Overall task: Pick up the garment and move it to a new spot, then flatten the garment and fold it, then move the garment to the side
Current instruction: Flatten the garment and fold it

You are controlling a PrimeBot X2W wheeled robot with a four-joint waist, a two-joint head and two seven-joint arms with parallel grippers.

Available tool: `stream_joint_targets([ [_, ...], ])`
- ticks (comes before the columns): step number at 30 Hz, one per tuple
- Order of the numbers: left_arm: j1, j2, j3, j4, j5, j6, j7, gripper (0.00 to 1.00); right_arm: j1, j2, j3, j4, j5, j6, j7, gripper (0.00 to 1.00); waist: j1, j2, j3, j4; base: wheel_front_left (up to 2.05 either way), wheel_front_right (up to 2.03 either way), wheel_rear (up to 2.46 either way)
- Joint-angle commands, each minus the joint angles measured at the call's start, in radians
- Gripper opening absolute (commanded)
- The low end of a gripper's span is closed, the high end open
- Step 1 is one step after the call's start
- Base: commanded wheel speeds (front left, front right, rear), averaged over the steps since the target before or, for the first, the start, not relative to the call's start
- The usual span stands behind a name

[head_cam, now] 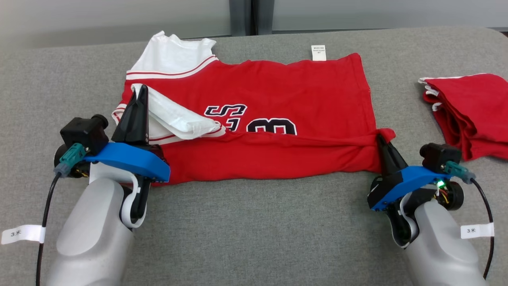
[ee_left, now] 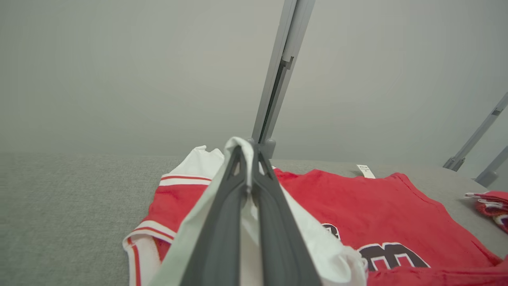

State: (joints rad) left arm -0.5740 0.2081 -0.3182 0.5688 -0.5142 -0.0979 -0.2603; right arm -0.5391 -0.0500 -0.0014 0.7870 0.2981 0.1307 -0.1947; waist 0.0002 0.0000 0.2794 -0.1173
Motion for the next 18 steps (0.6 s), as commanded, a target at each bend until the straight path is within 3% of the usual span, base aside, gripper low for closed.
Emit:
stream_joint_targets([
  [1,-0.022,0.0,0.006,0.005,0.009,-0.002,-0.005,0.0,-0.023,-0.001,0.004,0.011,-0.003,0.0,-0.008,0.05,-0.0002,0.0,0.006,0.004,0.0,0.0,0.0],
  [5,-0.036,-0.008,0.025,0.026,0.027,-0.003,-0.005,0.0,-0.087,-0.002,0.032,0.072,-0.022,0.0,-0.023,0.5,-0.0002,0.0,0.017,0.005,0.0,0.0,0.0],
  [6,-0.038,-0.008,0.029,0.03,0.032,-0.003,-0.006,0.0,-0.1,-0.002,0.036,0.085,-0.027,0.0,-0.029,1.0,-0.0002,0.0,0.018,0.006,0.0,0.0,0.0],
  [9,-0.042,-0.015,0.04,0.038,0.042,-0.005,-0.006,0.0,-0.13,-0.001,0.043,0.118,-0.038,0.0,-0.04,1.0,-0.0002,0.0,0.016,0.009,0.0,0.0,0.0],
  [10,-0.042,-0.017,0.046,0.036,0.047,-0.005,-0.006,0.37,-0.138,-0.001,0.042,0.123,-0.046,0.0,-0.046,1.0,-0.0002,0.0,0.015,0.011,0.0,0.0,0.0],
  [11,-0.038,-0.019,0.053,0.034,0.051,-0.004,-0.006,0.84,-0.143,-0.002,0.04,0.126,-0.053,0.0,-0.05,1.0,-0.0002,0.0,0.013,0.012,0.0,0.0,0.0],
  [12,-0.032,-0.022,0.061,0.032,0.053,0.001,-0.006,1.0,-0.144,-0.001,0.039,0.124,-0.054,0.0,-0.055,1.0,-0.0002,0.0,0.009,0.014,0.0,0.0,0.0],
  [18,0.039,-0.014,0.076,0.035,0.057,0.001,-0.006,1.0,-0.081,-0.001,0.012,0.052,-0.104,0.0,-0.07,1.0,-0.0002,0.0,-0.027,0.02,0.0,0.0,0.0],
])
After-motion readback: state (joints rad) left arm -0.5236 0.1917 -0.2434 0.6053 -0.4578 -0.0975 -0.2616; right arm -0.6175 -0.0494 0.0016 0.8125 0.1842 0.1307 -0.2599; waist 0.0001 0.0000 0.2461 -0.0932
